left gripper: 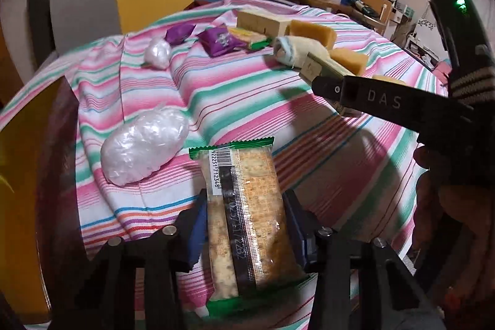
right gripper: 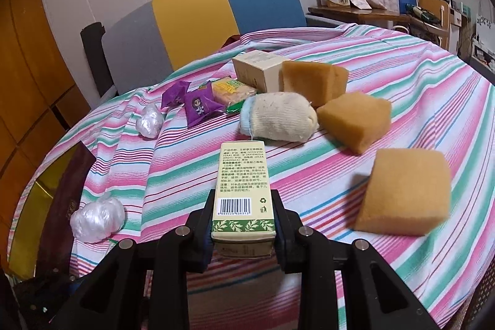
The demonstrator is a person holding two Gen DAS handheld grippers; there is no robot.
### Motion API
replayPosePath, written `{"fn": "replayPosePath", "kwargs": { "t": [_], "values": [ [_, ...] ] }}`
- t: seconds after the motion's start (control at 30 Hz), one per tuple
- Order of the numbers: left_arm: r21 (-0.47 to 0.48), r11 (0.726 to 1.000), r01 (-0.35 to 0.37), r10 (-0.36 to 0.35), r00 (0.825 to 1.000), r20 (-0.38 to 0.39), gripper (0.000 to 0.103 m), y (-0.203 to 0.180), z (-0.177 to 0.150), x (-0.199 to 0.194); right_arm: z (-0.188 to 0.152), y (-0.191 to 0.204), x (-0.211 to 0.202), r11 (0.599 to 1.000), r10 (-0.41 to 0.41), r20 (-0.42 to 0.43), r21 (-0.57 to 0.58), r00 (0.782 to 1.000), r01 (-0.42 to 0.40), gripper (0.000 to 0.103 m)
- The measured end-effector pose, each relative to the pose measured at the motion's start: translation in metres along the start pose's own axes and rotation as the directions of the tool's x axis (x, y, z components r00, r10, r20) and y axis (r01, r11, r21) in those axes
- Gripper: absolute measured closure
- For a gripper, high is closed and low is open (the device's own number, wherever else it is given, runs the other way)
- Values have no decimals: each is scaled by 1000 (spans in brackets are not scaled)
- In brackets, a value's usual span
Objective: Organize objects
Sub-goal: 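Lower the cracker packet into the gold tin with the left gripper while the right carries the box over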
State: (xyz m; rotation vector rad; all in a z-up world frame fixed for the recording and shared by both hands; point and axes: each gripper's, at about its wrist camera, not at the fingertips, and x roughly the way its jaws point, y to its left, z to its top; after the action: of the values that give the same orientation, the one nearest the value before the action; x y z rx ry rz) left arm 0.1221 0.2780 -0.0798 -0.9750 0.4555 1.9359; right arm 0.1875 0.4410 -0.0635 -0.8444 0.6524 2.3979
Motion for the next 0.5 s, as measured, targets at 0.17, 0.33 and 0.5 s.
{"fn": "replayPosePath", "kwargs": {
  "t": [0.17,0.33,0.5],
  "values": [
    [-91,994,60,-58,998,28,59,18,-2,-17,0,2,-6,1000,24,3,15,1000,-24,73],
    [-151,985,77,-61,992,108,59,34,-3,-52,0,15,-11,998,64,2,7,998,-64,73],
    [-240,969,62,-21,985,172,59,67,-1,-84,-1,36,-15,994,111,0,-23,994,-111,73]
  ]
}}
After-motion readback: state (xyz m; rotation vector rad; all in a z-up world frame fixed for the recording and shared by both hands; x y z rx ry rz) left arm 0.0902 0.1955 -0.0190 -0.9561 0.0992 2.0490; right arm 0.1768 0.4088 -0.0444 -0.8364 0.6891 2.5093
